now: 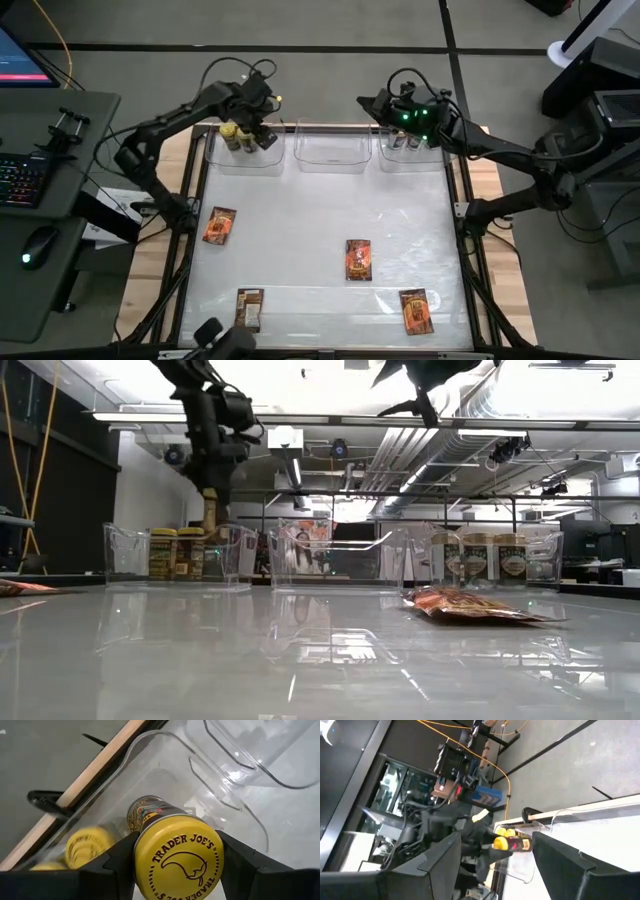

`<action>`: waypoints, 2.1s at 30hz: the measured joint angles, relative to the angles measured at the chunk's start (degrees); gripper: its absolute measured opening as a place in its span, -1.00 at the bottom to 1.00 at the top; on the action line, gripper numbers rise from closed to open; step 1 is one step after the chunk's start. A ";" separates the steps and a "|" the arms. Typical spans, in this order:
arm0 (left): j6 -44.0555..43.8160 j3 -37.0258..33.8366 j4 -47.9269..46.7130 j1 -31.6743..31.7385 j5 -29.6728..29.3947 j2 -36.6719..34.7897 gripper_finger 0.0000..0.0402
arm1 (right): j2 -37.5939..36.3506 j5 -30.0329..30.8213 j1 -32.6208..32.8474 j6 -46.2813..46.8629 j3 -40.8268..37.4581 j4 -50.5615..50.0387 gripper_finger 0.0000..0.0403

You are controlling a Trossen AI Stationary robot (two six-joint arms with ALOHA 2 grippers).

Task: Sort spices by type
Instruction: Put the yellow seasoning bottle into the left transparent bin, then put the top left orange seasoning pack into the middle transparent bin

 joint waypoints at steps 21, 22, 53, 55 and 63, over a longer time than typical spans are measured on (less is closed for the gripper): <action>1.13 -0.05 4.68 2.37 -4.44 9.86 -0.04 | 0.02 -0.88 1.60 -0.93 -0.02 -2.67 0.18; 0.86 -0.05 4.65 2.61 -4.44 9.86 0.00 | 0.02 -0.86 1.73 -0.95 -0.02 -2.83 0.18; -3.25 11.62 -5.07 3.03 12.35 3.29 0.46 | 0.04 -1.50 2.17 -4.03 -0.04 -3.36 0.18; -3.58 11.62 -8.60 -0.11 13.94 -0.07 0.46 | 0.04 -1.80 2.17 -5.28 -0.04 -3.43 0.18; -25.24 -4.49 -13.02 -24.34 -4.05 -17.79 0.46 | 0.04 -3.69 2.15 -8.04 -0.04 -4.02 0.18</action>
